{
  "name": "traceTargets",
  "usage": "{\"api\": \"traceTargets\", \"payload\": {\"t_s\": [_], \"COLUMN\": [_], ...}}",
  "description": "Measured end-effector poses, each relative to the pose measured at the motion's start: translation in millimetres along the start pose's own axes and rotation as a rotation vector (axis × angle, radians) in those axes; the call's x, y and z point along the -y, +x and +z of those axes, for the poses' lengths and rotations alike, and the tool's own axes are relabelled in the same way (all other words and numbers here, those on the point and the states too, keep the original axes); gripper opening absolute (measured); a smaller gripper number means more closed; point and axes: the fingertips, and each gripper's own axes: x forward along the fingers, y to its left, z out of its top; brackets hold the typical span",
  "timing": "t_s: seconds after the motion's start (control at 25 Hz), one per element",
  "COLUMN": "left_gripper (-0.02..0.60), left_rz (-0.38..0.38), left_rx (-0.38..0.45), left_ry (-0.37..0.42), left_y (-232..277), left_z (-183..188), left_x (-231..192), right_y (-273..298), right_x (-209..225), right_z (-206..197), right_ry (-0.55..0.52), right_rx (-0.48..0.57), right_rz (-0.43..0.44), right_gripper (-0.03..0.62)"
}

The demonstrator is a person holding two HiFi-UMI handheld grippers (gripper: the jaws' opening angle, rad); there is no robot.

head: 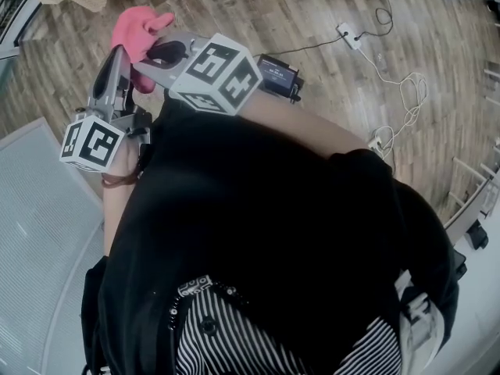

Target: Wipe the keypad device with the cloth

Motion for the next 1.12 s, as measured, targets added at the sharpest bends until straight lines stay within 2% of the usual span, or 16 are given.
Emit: {"api": "traceTargets", "payload": {"t_s": [0.2, 0.4, 0.52, 0.64, 0.8, 1.12], "left_gripper": [0.005, 0.005, 0.005, 0.005, 0.005, 0.005], "left_rz": [-0.039, -0.099, -0.120, -0.127, -0.160, -0.226], "left_rx": [0.020, -0.014, -0.028, -0.040, -0.053, -0.119], "left_ry": [0.016, -0.014, 0.012, 0.043, 0.030, 0.054], "left_y": [6.3, 24.2, 40.6, 47.8, 68.0, 123.7], "left_z": [-1.1, -0.3, 13.0, 21.8, 33.4, 67.8], "left_x": [-0.8, 1.4, 3.8, -6.3, -19.6, -60.4], "right_y": [0.8, -2.7, -3.3, 10.2, 25.8, 65.8], "right_x": [6.6, 20.5, 33.9, 42.5, 62.8, 117.8], "right_z": [-1.1, 2.4, 17.6, 23.6, 34.1, 68.8], "right_ry": [-0.017, -0.035, -0.021, -0.027, -0.016, 0.047], "right_rx": [0.005, -0.012, 0.011, 0.012, 0.010, 0.014], "right_rz": [-0.037, -0.095, -0.126, -0.146, -0.168, -0.234], "right_gripper": [0.044, 0.045, 0.046, 0.046, 0.046, 0.046]}}
